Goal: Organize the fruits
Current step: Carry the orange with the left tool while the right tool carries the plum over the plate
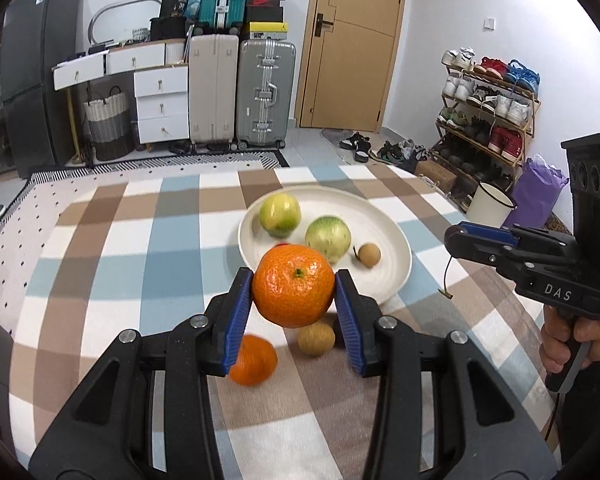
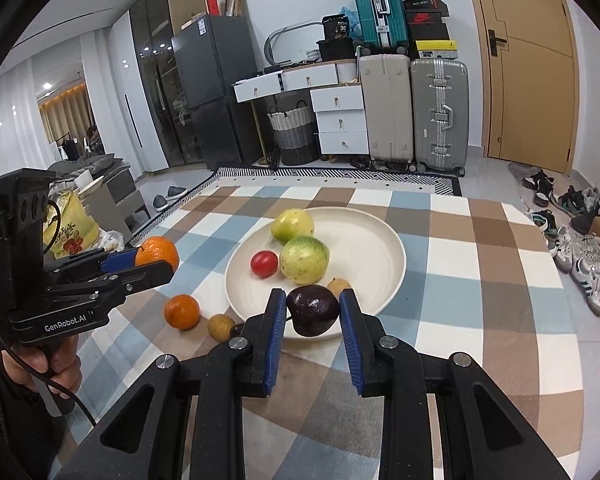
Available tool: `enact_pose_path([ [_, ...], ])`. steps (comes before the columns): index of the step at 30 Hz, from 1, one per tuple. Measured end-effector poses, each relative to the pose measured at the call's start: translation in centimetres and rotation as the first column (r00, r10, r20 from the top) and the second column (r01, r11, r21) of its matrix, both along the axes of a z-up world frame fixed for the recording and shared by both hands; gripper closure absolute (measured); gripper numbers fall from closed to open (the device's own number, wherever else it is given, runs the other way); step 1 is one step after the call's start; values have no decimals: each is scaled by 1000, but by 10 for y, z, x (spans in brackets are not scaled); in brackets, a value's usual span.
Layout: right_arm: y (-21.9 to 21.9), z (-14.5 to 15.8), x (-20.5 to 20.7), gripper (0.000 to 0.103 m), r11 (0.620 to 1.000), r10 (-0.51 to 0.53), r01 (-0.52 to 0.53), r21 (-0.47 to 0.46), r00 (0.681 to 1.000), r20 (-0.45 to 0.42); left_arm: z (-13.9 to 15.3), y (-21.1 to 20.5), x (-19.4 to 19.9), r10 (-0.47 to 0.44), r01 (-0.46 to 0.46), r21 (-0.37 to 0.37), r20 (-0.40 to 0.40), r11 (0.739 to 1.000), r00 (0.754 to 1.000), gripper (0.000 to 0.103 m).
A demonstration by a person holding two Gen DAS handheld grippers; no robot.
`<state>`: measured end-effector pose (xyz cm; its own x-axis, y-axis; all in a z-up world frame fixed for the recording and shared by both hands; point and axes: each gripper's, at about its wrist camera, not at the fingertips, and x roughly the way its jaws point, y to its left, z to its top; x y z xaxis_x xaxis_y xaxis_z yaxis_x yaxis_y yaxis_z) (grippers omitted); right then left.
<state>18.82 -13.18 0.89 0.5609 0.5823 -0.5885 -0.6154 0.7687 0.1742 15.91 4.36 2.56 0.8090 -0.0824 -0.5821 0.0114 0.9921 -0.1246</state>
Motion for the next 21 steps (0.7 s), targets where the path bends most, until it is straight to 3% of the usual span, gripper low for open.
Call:
enact_pose_path([
  [9,8,3,21,75,1000,-11,11,-15,1000,-7,2,-11,30,-12,12,14,9,1000,1000,65],
  [21,9,-19,44,75,998,-53,53,-17,998,-39,-28,-26,66,-29,30,32,-20,999,999,64],
])
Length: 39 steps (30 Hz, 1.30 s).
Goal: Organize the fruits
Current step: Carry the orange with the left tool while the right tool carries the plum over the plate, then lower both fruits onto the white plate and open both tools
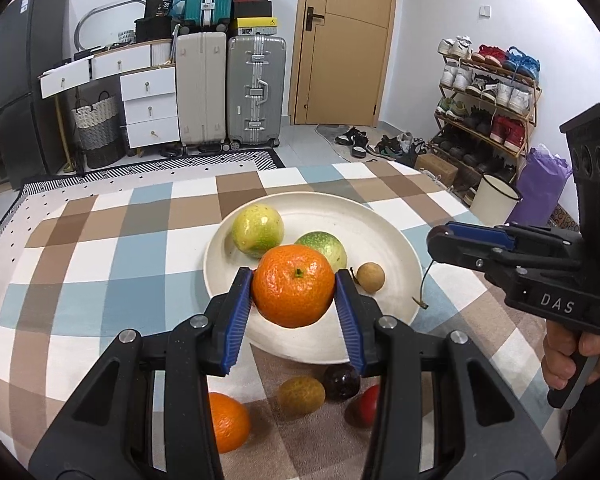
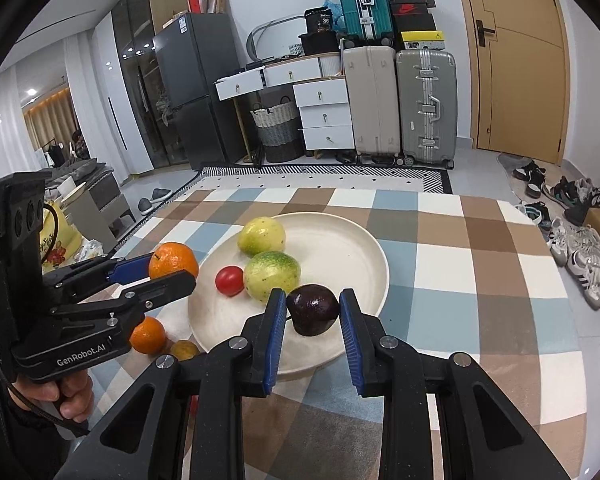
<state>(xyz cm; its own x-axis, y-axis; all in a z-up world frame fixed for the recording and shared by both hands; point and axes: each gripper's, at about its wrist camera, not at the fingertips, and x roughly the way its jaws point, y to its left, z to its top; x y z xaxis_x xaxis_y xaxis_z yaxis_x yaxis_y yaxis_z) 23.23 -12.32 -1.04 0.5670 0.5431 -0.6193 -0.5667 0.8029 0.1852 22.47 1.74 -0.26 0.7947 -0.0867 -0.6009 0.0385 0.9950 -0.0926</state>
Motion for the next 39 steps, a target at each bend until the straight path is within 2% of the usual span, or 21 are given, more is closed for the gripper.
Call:
enact_pose_path([
  [9,13,-17,7,75,1000,7,-7,-15,1000,-27,-22,1,12,-2,2,4,-35,1000,999,64],
  [26,37,-29,3,75,997,44,-45,-69,999,-19,-33,2,22,-13,13,7,-53,1000,999,64],
  [33,22,-19,3,59,999,0,-1,-47,1000,-6,-23,5,14,-21,21,4,-25,1000,999,64],
  [34,20,-18,2,57,999,-1,0,-43,1000,-5,-21,5,12,-24,24,8,-22,1000,999,62],
  [36,16,-16,0,53,999,-5,5,-41,1000,-5,-17,7,7,-14,14,23,-20,1000,1000,52],
  [37,14,-15,-2,53,999,-9,9,-43,1000,-4,-16,9,4,-7,8,28,-16,1000,1000,44],
  [39,10,-12,-6,43,999,-12,12,-42,1000,0,-11,13,-3,9,-9,27,-4,1000,1000,32],
])
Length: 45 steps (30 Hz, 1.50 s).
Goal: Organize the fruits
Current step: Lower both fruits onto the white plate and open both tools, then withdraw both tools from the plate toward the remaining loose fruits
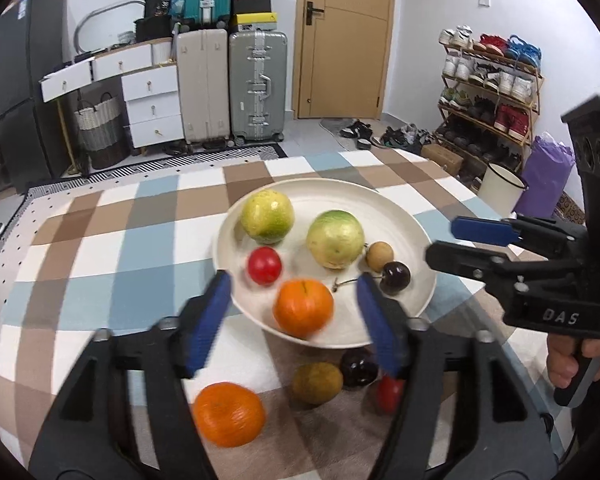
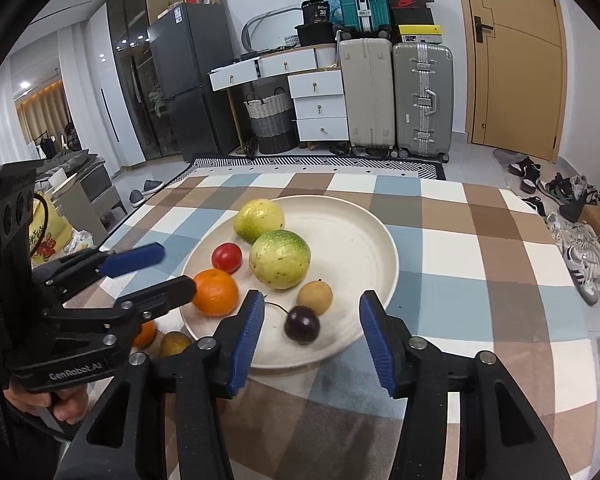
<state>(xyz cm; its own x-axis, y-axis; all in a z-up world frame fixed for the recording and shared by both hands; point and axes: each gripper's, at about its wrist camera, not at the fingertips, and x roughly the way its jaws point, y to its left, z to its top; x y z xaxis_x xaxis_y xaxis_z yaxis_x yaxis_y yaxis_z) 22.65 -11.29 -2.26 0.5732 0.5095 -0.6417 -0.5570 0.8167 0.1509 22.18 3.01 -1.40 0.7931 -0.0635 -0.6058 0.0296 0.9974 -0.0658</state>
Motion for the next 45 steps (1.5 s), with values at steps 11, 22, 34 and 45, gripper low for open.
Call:
enact_pose_path([
  [11,-6,15,-23,1,999,23,-24,42,1000,3,29,15,-48,49,-49,-2,76,999,996,1],
  [22,-1,2,-45,1,998,67,-68,-11,997,-40,13,24,-73,53,-53,-11,24,999,998,1],
  [34,12,-20,-46,1,995,69,-76,-66,993,-98,-15,37,-64,107,-107,-4,-74,994,992,1],
  [45,30,-36,-52,1,986,100,-115,-124,988,-119,-28,39,-55,121,-120,14,-116,993,986,1],
])
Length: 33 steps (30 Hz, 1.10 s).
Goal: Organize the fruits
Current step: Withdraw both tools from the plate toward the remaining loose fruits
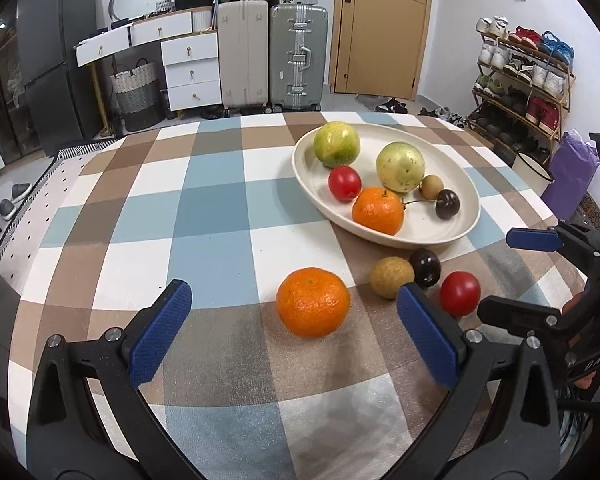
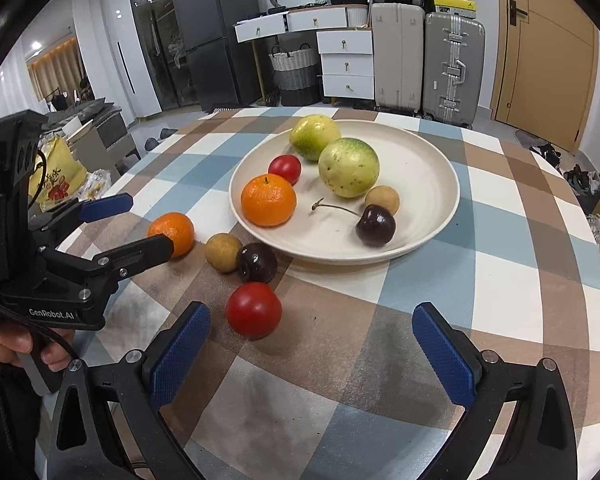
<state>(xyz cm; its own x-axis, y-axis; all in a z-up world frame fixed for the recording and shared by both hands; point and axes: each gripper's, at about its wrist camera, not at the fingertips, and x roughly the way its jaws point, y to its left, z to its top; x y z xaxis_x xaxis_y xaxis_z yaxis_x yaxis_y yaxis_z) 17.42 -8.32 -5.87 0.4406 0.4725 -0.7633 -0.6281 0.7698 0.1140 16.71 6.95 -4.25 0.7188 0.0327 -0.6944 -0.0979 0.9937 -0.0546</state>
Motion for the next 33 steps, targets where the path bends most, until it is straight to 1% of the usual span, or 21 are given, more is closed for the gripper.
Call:
enact_pose_path([
  [3,3,-3,0,1,1000,1,-1,-15,1000,-1,-2,3,1,7,-7,-15,-6,1000,1000,1],
  [9,8,0,-1,1,1000,25,-25,-9,1000,-2,-5,5,3,10,-11,-15,-26,1000,1000,1],
  [14,20,-4,-1,2,998,43,-43,-55,999,2,-6,4,4,3,-4,-12,-34,1000,999,1],
  [16,24,-5,0,5,996,50,-50,-72,999,8,-7,5,5,4,-5,-17,-42,1000,999,1],
  [18,28,-7,0,12,995,62,-61,-82,998,7,-8,6,5,4,-5,-29,-46,1000,999,1],
  [19,29,-8,1,13,994,63,-63,-89,998,5,-9,8,5,4,-6,-35,-46,999,999,1],
  [20,30,-9,1,16,993,67,-66,-93,998,1,-9,8,5,6,-7,-39,-45,999,999,1],
  [21,31,-10,1,21,993,74,-74,-92,997,-5,-9,9,5,6,-8,-44,-45,999,999,1],
  [24,32,-12,0,25,992,80,-81,-102,997,-11,-9,10,5,4,-6,-47,-46,999,999,1],
  [26,33,-14,0,31,990,87,-88,-106,996,-17,-10,10,5,-1,-1,-50,-45,999,999,1],
  [33,33,-16,-4,30,987,106,-107,-120,994,-12,-11,12,6,5,-8,-61,-54,998,999,1],
])
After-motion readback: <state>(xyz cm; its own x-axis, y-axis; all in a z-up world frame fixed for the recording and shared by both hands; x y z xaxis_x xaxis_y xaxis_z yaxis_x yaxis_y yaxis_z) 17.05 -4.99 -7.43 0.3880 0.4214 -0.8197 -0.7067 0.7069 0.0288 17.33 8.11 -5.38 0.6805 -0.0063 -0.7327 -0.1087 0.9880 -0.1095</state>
